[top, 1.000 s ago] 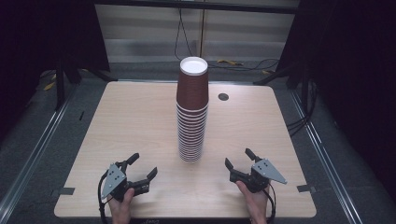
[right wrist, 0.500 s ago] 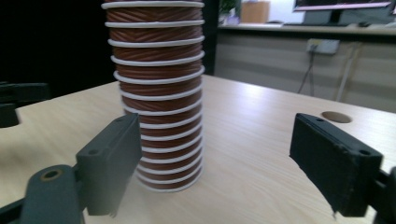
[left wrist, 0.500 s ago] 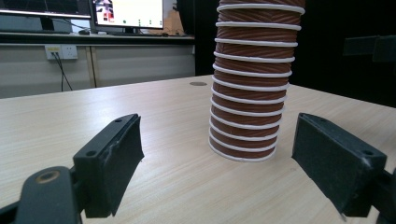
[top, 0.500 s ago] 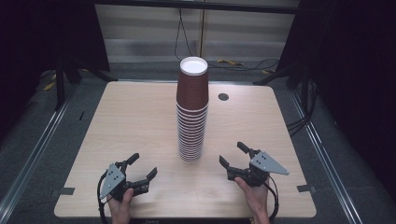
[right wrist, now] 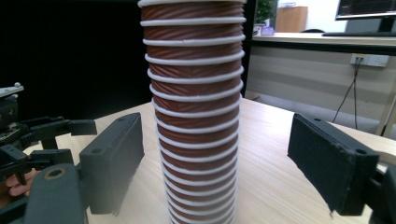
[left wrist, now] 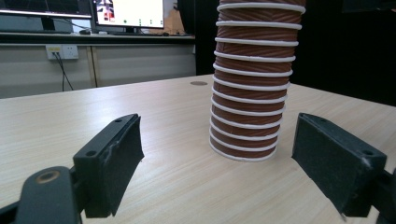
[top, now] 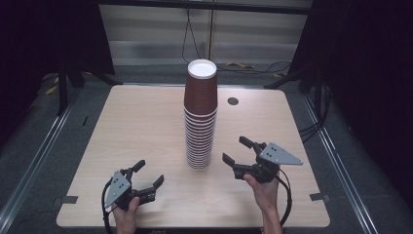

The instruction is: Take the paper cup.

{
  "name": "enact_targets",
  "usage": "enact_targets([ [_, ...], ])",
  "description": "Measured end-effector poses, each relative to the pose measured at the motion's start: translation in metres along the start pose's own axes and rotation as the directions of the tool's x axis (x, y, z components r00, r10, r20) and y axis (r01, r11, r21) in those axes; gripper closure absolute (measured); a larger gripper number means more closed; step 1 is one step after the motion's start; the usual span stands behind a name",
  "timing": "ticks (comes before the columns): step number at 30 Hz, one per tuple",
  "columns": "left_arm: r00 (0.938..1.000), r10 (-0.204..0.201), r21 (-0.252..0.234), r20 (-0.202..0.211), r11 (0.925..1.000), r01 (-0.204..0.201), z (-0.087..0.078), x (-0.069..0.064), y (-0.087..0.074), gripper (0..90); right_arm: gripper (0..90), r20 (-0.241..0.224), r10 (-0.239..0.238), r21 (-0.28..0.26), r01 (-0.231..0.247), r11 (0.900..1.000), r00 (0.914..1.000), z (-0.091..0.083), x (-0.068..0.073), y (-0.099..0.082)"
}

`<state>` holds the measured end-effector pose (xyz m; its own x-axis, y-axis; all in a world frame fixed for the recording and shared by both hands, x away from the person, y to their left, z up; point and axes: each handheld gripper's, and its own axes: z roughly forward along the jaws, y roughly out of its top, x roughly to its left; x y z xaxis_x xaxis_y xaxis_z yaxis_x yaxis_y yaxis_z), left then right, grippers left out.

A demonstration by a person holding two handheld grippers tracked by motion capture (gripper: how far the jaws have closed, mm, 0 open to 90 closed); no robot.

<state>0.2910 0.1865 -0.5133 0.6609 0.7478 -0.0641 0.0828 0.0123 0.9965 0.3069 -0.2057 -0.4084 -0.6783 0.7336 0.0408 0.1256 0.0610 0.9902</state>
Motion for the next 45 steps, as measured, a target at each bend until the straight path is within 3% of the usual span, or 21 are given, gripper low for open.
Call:
enact_targets([
  [15, 0.9999, 0.010, 0.001, 0.007, 0.9999, -0.010, 0.000, 0.001, 0.000, 15.8, 22.6, -0.120, 0.006, 0.017, -0.004, 0.9999, 0.9928, 0.016, 0.002, 0.038],
  [23, 0.9999, 0.011, 0.001, 0.012, 0.9999, -0.011, 0.000, 0.001, 0.000, 15.8, 18.6, -0.138, 0.008, 0.018, -0.006, 0.9998, 0.9904, 0.018, -0.003, 0.064],
  [27, 0.9998, 0.000, 0.004, 0.022, 1.0000, 0.000, 0.000, 0.001, 0.000, 15.8, 22.1, -0.153, 0.014, 0.008, -0.012, 0.9999, 0.9881, 0.018, -0.004, 0.071],
  [28, 0.9997, -0.003, 0.003, 0.025, 1.0000, 0.003, 0.000, 0.001, 0.000, 15.8, 23.5, -0.172, 0.011, 0.002, -0.011, 0.9999, 0.9850, 0.019, -0.003, 0.073],
  [29, 0.9995, -0.009, 0.006, 0.031, 0.9999, 0.008, 0.001, 0.002, 0.000, 15.8, 22.4, -0.156, -0.007, 0.006, 0.008, 0.9999, 0.9877, 0.019, -0.001, 0.078],
  [37, 0.9994, -0.009, 0.005, 0.033, 0.9999, 0.008, 0.001, 0.001, 0.000, 15.8, 16.9, -0.194, -0.008, 0.014, 0.011, 0.9998, 0.9810, 0.021, -0.006, 0.105],
  [45, 0.9993, -0.003, 0.004, 0.036, 1.0000, 0.003, 0.001, 0.001, 0.000, 15.8, 19.3, -0.199, -0.018, 0.015, 0.022, 0.9996, 0.9797, 0.027, -0.010, 0.130],
])
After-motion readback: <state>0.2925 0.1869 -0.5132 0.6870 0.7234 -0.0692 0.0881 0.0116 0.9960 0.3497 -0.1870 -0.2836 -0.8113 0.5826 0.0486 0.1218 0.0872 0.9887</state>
